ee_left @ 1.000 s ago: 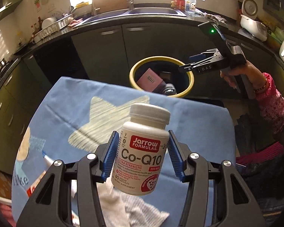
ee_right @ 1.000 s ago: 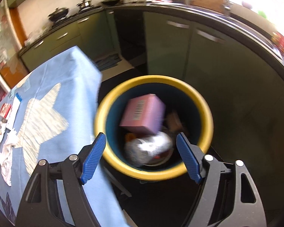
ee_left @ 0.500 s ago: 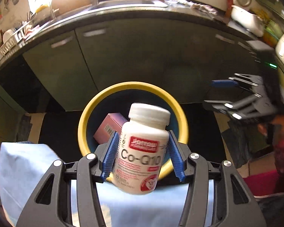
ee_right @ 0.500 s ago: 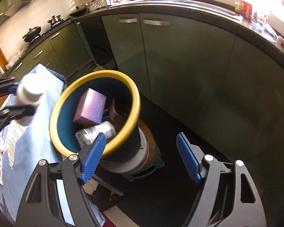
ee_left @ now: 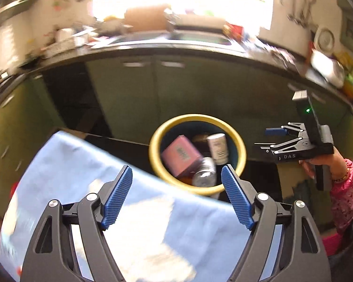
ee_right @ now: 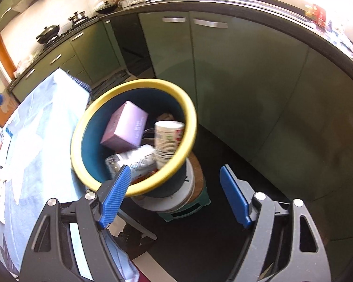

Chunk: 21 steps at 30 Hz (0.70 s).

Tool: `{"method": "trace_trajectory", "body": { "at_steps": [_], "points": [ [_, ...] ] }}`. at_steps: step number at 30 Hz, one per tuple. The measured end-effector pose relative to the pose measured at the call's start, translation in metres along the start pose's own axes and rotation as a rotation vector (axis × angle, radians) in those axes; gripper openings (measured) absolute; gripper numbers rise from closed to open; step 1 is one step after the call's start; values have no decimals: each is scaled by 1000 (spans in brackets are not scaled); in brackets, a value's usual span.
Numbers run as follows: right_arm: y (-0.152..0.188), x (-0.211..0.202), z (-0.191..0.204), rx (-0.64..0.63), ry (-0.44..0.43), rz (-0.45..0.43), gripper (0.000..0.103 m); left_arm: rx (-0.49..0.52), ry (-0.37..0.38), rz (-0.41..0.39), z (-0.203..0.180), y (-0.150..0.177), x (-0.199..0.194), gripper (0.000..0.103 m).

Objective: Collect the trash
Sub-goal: 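Carry the supplement bottle over the bin and open the left gripper, then move the right gripper to the white towel and grasp it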

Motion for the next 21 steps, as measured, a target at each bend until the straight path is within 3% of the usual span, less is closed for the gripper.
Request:
{"method": "trace_trajectory", "body": {
  "at_steps": [2,6,15,21],
  "points": [
    [-1,3,12,-20,-6,9,74,-49,-40,-24,19,20,-21,80],
    [-2,13,43,-68,-31,26,74,-151,-197,-48,66,71,-64,81],
    [-7,56,167,-271,-195,105,74,-389,-553,-66,163,196,-139,85],
    [11,80,273,-454,-373,203,74,-562,-595,-44,205,263,-155,86]
  ]
}}
Point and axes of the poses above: each gripper's, at about its wrist camera, not at the fingertips, and x roughly the way its jaws point, z to its left, y to its underside, the point moved 1 cm from there along x, roughly the way its jaws point, and after that the axes turned 14 degrees about -y, right-handed, at the moved point
